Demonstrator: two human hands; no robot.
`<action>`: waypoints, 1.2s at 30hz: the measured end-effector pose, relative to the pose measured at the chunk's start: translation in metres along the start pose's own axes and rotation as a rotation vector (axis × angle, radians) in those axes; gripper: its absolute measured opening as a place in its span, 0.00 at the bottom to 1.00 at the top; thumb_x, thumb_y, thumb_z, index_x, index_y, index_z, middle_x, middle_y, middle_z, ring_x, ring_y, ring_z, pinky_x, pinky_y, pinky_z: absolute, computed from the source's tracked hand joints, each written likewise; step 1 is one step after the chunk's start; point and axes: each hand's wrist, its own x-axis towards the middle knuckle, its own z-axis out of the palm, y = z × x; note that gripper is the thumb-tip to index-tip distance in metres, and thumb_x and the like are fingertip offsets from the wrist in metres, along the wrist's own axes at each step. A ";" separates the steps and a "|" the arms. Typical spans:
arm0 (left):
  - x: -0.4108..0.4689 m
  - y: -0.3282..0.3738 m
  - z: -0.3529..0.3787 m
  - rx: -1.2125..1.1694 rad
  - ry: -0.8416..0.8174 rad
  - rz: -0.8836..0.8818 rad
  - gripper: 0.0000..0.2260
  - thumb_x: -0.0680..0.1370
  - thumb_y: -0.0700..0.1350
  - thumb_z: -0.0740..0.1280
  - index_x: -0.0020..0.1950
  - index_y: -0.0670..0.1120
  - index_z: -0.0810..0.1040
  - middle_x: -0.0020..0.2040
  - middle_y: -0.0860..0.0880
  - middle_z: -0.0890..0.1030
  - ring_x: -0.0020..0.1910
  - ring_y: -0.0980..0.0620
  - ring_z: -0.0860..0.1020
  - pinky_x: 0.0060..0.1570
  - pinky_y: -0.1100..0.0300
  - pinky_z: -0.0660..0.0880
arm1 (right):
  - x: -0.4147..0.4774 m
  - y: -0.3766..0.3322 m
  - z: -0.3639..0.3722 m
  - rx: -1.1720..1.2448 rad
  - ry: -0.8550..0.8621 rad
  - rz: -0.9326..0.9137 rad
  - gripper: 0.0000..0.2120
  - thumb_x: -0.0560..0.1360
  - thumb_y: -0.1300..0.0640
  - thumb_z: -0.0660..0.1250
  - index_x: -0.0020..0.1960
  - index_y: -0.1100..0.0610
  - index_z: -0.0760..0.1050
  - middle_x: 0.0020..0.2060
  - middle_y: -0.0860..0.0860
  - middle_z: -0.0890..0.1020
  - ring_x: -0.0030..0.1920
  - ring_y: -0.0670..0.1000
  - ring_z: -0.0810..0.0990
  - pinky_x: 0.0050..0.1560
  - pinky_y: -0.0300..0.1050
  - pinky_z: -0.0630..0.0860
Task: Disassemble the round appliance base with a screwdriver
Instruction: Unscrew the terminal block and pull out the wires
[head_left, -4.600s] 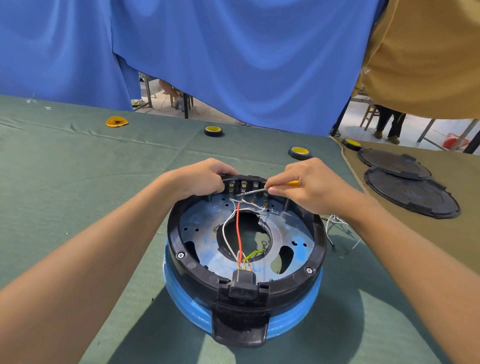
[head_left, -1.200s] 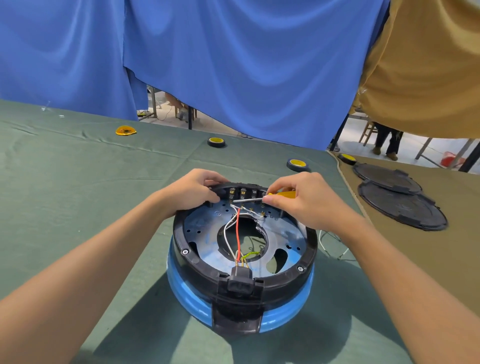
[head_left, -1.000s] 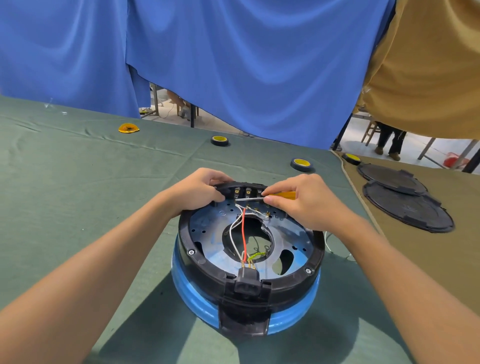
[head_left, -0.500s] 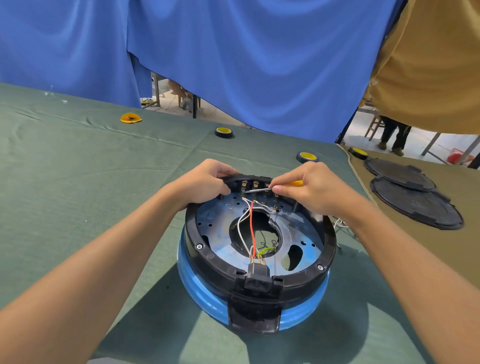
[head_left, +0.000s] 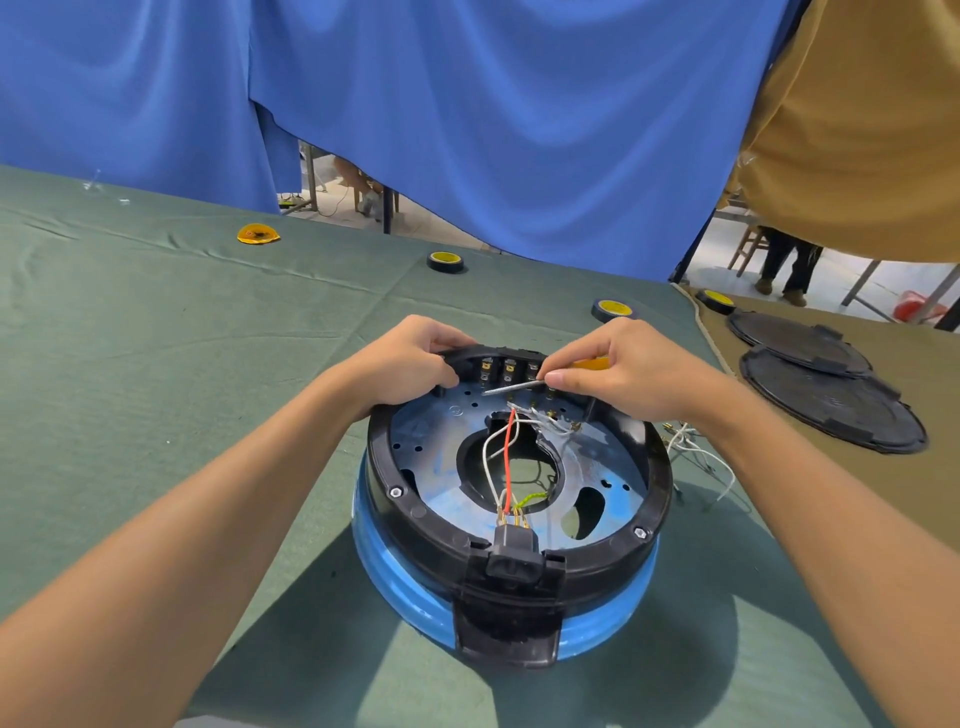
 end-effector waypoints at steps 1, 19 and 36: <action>0.000 0.000 0.000 0.002 0.001 0.000 0.21 0.73 0.28 0.63 0.50 0.54 0.81 0.44 0.55 0.85 0.42 0.56 0.84 0.39 0.64 0.80 | -0.002 -0.002 0.000 -0.018 -0.013 -0.009 0.05 0.76 0.51 0.68 0.49 0.45 0.83 0.38 0.35 0.81 0.44 0.38 0.79 0.47 0.32 0.72; -0.004 0.001 0.001 0.033 0.033 0.017 0.17 0.76 0.30 0.65 0.62 0.44 0.79 0.51 0.49 0.83 0.46 0.54 0.81 0.45 0.67 0.77 | -0.004 -0.022 0.027 -0.515 0.090 0.056 0.21 0.72 0.47 0.70 0.31 0.52 0.61 0.30 0.49 0.68 0.36 0.59 0.72 0.36 0.45 0.65; -0.009 0.005 0.001 0.028 0.049 -0.006 0.16 0.76 0.30 0.64 0.58 0.46 0.79 0.52 0.46 0.84 0.53 0.45 0.81 0.53 0.54 0.78 | 0.003 -0.027 0.043 -0.496 0.175 0.027 0.14 0.74 0.52 0.68 0.36 0.51 0.64 0.34 0.52 0.71 0.37 0.58 0.70 0.35 0.46 0.65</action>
